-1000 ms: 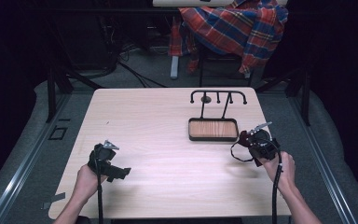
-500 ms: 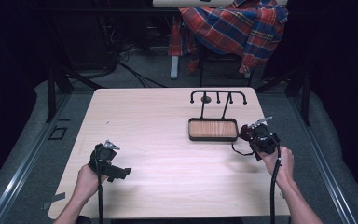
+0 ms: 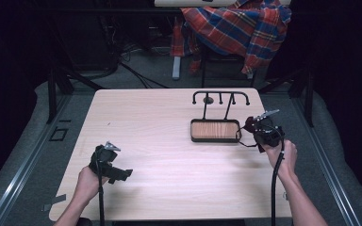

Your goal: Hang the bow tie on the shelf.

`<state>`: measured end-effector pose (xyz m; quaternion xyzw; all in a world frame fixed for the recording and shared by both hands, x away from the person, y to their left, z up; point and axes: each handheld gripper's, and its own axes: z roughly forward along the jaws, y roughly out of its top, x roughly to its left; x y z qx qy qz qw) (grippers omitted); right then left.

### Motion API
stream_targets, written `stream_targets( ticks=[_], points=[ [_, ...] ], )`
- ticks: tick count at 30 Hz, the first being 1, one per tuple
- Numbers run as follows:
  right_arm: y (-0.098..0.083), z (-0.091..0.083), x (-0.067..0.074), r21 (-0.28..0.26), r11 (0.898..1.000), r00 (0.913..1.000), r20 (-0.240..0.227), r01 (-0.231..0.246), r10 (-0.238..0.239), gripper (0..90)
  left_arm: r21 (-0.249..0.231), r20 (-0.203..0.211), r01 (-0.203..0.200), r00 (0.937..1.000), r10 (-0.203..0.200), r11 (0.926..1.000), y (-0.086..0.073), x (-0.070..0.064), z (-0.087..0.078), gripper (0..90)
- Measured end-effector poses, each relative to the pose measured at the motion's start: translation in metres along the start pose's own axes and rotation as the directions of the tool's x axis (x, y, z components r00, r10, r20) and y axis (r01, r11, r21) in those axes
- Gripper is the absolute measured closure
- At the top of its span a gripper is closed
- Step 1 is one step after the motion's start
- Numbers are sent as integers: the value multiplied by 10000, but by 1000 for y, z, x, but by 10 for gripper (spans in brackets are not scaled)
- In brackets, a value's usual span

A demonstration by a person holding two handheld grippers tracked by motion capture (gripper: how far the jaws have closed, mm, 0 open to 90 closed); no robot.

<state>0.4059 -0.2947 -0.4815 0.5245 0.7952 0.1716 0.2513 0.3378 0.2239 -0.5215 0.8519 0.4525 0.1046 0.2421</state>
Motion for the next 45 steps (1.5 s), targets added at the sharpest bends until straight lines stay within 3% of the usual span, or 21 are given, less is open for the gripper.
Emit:
stream_targets(
  ticks=[10, 20, 45],
  points=[
    [6, -8, -7, -542, 9982, 9997, 67, -244, 248, 748, 5, 43, -45, 10000, 45, 10000, 1, -2, 1, 18],
    [15, -17, -2, -1074, 9942, 9997, 246, -56, 83, 749, 15, 33, -49, 10000, 49, 10000, 1, -1, 1, 18],
    [24, -29, -11, -1826, 9819, 9986, 100, -493, 520, 748, 125, 52, -11, 10000, 11, 9999, 1, -1, 3, 19]
  ],
)
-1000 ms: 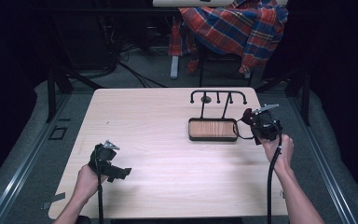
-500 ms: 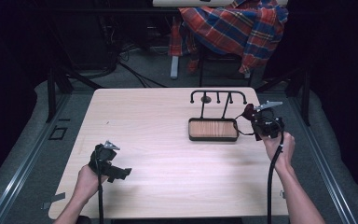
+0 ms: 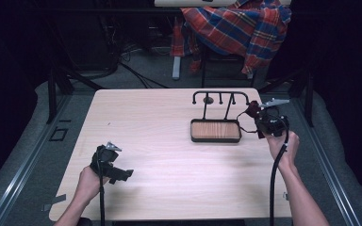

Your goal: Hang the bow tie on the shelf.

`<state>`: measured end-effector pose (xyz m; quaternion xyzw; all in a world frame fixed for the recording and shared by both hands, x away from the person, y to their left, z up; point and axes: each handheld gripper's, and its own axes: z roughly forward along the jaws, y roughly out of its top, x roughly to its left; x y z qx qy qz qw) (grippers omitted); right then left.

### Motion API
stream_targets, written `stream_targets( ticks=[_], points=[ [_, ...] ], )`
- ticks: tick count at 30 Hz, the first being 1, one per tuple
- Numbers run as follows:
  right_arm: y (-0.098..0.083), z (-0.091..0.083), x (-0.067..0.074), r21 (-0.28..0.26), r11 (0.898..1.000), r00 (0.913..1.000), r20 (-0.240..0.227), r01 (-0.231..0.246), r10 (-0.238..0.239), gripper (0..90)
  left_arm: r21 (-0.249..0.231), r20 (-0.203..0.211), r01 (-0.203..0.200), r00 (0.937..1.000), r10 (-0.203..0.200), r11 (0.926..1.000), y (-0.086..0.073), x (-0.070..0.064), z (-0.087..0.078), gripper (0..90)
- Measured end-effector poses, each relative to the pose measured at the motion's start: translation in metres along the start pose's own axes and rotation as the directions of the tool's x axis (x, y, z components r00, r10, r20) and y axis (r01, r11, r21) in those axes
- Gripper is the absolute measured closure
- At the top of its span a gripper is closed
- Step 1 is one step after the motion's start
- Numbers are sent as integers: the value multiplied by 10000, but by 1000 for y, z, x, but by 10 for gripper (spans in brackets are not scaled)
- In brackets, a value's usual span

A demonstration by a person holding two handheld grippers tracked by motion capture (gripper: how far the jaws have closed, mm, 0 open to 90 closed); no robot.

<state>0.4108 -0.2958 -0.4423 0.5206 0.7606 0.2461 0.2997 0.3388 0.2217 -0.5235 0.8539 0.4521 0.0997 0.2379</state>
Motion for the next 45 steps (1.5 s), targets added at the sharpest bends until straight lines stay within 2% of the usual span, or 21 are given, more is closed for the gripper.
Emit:
stream_targets(
  ticks=[10, 15, 29, 45],
  points=[
    [6, 5, 6, 124, 9997, 9998, 59, 206, -207, 750, 60, -70, -19, 10000, 19, 10000, 0, 1, 0, 19],
    [7, 8, 7, 322, 9993, 9999, 2, 170, -170, 750, 85, -67, -15, 10000, 16, 10000, 0, 1, 0, 19],
    [16, 18, 12, 355, 9994, 9999, -118, 46, -42, 749, 99, -28, -24, 10000, 25, 9999, 0, 1, 1, 19],
    [23, 31, 11, 382, 9993, 9992, -397, 4, 11, 748, 154, -30, 8, 10000, -7, 9999, 0, 1, 2, 19]
  ],
)
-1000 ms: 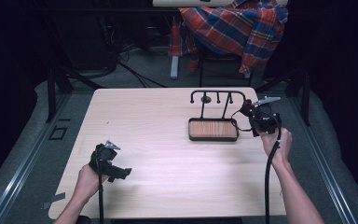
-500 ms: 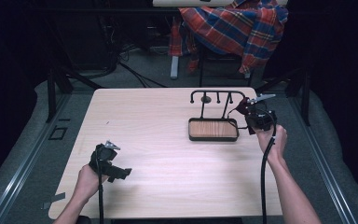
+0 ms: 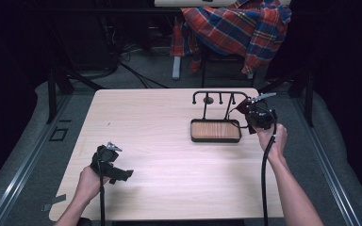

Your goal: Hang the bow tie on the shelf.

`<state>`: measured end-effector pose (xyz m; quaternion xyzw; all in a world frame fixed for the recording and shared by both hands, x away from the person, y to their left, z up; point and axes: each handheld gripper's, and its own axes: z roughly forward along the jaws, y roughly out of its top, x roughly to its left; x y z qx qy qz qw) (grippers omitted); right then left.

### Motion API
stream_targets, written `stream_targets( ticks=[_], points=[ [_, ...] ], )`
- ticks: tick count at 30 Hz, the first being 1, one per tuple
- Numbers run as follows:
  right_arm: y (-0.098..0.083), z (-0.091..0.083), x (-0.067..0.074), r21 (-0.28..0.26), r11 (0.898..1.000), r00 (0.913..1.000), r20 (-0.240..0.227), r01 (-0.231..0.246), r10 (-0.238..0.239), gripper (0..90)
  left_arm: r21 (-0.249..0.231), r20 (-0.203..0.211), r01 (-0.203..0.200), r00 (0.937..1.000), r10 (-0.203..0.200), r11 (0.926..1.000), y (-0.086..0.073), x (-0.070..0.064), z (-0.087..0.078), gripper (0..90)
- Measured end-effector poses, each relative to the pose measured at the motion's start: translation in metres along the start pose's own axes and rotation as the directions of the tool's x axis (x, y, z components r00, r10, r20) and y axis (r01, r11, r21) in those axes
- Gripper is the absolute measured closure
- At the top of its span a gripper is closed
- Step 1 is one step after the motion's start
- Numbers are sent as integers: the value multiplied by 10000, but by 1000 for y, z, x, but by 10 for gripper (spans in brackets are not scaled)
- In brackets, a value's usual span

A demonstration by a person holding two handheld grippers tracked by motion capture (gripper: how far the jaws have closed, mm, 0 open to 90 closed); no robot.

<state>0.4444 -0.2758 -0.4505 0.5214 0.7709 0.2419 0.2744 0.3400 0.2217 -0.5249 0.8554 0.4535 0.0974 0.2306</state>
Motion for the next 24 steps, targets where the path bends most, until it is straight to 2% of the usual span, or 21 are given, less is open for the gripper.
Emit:
stream_targets(
  ticks=[10, 24],
  points=[
    [3, 6, -2, -3, 9999, 9999, -36, -105, 105, 747, 8, -24, -67, 10000, 67, 10000, 0, 0, 1, 19],
    [6, 14, -2, 13, 9999, 9999, -114, -117, 118, 743, -34, -126, 114, 9999, -115, 9999, -7, 3, -3, 18]
  ],
)
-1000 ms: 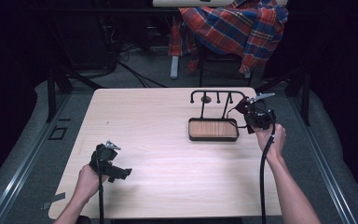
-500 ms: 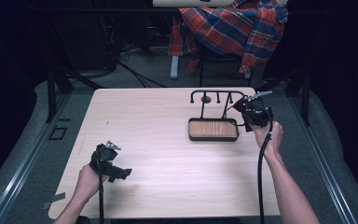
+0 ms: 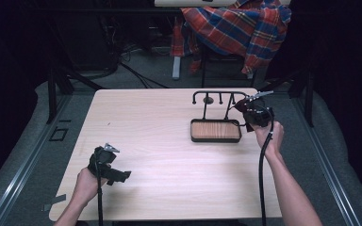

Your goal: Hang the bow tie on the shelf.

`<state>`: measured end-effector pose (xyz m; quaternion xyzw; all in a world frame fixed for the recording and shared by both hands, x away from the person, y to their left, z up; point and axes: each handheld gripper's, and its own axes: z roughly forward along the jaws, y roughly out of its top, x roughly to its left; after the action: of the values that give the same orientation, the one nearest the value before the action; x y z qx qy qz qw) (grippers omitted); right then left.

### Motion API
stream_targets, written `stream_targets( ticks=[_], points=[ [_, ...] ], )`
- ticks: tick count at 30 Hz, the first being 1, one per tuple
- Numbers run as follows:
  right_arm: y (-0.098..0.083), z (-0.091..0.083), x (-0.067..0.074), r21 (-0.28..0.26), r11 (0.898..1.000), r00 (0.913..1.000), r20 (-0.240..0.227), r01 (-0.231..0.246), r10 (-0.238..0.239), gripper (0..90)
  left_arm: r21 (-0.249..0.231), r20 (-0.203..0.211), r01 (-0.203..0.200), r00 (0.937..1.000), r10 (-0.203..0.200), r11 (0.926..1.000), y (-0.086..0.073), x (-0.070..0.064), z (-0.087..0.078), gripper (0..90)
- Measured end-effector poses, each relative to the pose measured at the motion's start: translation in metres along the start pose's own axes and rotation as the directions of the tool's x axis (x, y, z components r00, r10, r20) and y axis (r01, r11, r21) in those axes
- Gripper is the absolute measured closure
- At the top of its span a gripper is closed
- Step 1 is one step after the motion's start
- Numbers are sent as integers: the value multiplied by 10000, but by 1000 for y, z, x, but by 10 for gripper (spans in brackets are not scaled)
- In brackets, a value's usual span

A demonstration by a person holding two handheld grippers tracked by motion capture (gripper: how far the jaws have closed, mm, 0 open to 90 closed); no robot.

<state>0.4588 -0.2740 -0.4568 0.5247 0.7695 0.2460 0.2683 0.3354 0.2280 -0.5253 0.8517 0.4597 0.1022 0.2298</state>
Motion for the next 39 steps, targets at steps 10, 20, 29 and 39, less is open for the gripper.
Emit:
stream_targets(
  ticks=[10, 20, 29, 39],
  points=[
    [3, 6, -2, -200, 9997, 9999, 70, -109, 111, 742, 5, -103, 73, 9999, -73, 10000, -3, 1, -2, 18],
    [9, 12, 4, -346, 9994, 9999, 135, -6, 11, 742, 37, -88, -24, 10000, 24, 10000, -2, 0, -2, 18],
    [9, 17, 2, -273, 9996, 9995, -313, -28, 20, 733, 41, -86, 5, 10000, -4, 10000, -3, 1, -1, 18],
    [7, 21, 0, -35, 10000, 9974, -724, -42, 39, 668, 112, 30, -85, 10000, 85, 9999, -2, 0, -1, 19]
  ],
)
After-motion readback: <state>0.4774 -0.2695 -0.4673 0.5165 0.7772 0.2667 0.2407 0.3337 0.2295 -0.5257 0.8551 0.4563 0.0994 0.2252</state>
